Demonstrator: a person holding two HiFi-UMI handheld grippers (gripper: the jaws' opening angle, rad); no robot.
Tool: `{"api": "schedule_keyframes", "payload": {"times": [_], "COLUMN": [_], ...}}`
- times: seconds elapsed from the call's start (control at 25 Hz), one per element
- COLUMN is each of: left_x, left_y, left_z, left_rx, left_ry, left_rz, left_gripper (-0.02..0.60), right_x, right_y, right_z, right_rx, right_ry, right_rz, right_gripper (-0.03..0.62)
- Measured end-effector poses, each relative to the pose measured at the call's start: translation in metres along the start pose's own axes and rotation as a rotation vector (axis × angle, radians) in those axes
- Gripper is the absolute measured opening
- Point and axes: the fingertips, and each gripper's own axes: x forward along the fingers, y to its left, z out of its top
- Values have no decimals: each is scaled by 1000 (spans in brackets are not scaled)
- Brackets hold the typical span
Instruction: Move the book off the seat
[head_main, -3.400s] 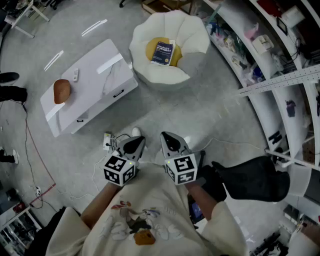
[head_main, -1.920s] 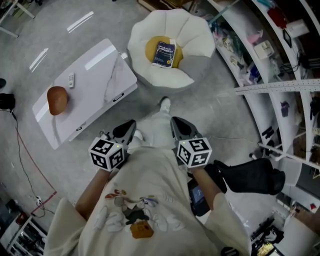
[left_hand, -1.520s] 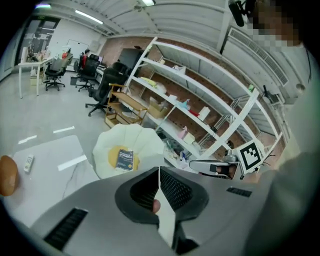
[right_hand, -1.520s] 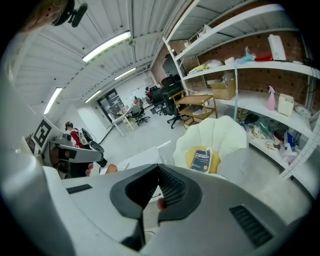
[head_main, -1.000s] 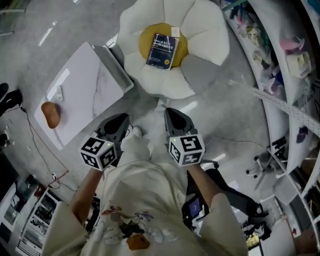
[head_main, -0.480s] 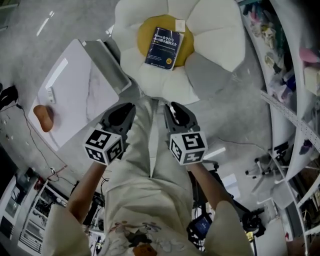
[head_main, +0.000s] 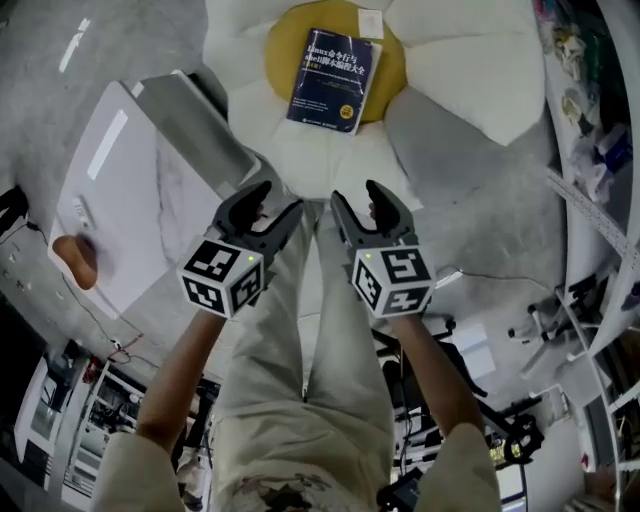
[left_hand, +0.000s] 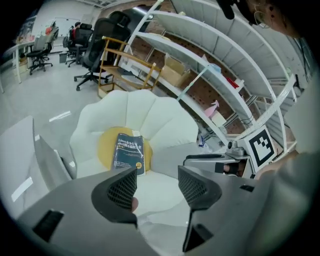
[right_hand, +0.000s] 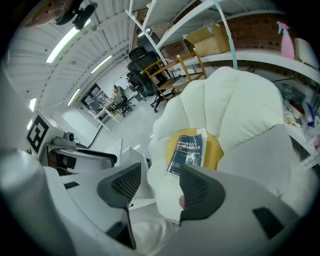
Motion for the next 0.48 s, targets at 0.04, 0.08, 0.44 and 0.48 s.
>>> {"api": "schedule_keyframes", "payload": {"times": [0.04,0.08,0.44,0.48], "left_x": [10,19,101,108], "left_y": [8,16,97,102], "left_z": [-4,-9,-41,-43], "left_rx": [-8,-14,-30,-26], "left_ry": [11,25,122,134], "left_rz": [-6,-7,15,8], "left_gripper": [251,272,298,301], "right_x": [9,17,94,101], "right_y": [-4,-8,-59,-65], "right_z": [-3,-7,-33,-37], "right_rx": [-1,2,113,130], "right_ry": [8,18,82,96], "right_rz": [0,0,-3,-2], "right_gripper": [230,241,313,313]}}
